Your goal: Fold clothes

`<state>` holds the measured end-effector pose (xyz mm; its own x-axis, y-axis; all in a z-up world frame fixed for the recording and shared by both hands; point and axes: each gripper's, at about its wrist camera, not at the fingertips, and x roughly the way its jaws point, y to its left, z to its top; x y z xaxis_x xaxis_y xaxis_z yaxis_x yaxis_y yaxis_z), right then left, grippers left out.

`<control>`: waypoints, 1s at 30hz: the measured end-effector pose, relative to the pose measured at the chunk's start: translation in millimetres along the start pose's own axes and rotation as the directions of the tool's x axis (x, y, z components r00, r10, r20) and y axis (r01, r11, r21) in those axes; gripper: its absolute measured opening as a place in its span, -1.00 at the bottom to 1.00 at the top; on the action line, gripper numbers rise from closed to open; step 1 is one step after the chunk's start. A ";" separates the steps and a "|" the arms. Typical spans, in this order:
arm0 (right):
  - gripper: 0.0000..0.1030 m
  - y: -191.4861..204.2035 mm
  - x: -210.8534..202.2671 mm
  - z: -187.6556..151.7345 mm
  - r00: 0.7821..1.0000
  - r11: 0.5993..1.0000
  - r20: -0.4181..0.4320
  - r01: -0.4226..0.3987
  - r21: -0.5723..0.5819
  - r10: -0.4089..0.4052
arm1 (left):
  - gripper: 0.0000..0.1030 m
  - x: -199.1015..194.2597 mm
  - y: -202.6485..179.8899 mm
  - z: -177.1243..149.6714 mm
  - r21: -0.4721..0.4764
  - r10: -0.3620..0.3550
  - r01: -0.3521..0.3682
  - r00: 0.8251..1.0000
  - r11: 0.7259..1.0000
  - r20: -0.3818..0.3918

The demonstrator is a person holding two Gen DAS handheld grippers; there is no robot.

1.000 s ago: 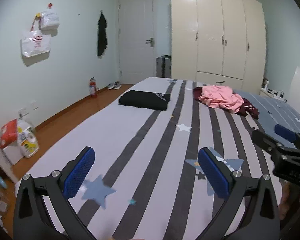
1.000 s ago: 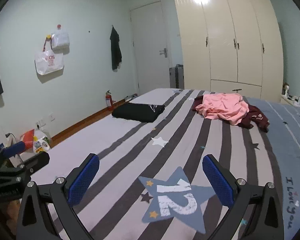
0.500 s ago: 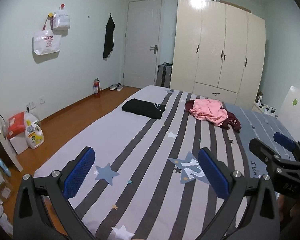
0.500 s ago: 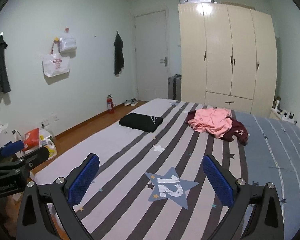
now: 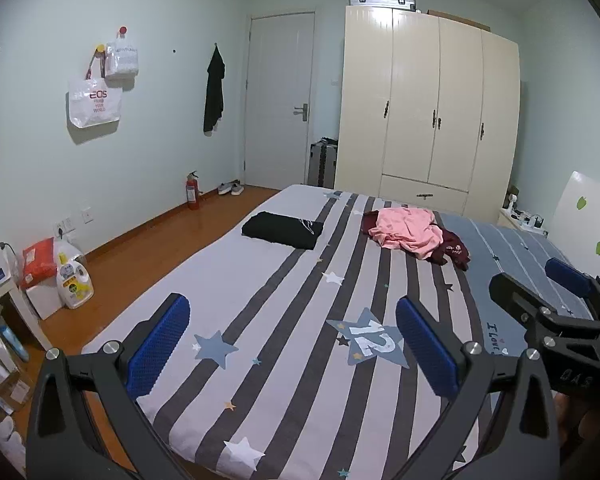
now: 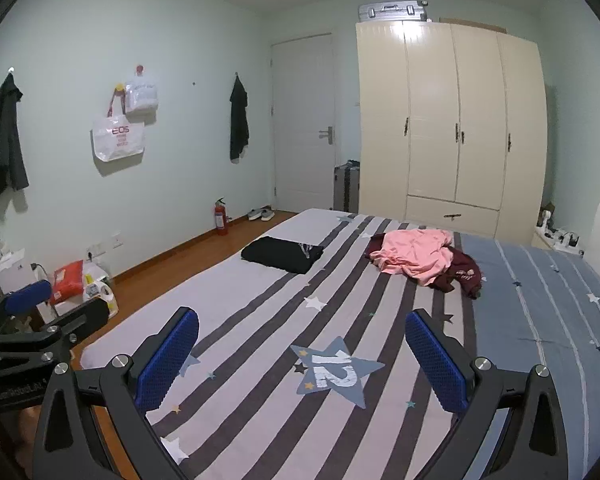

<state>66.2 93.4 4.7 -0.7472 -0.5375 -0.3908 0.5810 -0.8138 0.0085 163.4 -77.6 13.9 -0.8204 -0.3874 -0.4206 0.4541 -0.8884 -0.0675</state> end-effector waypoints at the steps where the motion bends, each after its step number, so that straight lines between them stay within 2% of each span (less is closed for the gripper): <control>1: 0.98 0.4 -1.1 0.6 1.000 1.000 0.003 -0.001 -0.002 0.001 | 0.98 -0.9 0.0 0.6 0.000 0.000 0.000 1.000 1.000 0.001; 10: 0.98 -3.2 2.4 0.5 1.000 1.000 0.000 -0.003 0.012 0.003 | 0.98 -2.0 -0.6 2.2 0.017 0.038 -0.038 0.999 0.999 0.017; 30: 0.98 -9.7 1.7 2.0 1.000 1.000 -0.002 -0.006 0.027 0.006 | 0.98 -5.1 -8.2 3.6 0.029 0.040 -0.040 0.999 0.999 0.026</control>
<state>58.6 99.9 5.8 -0.7430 -0.5423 -0.3922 0.5770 -0.8160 0.0354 162.6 -69.3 19.8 -0.8103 -0.4285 -0.3997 0.4767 -0.8788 -0.0243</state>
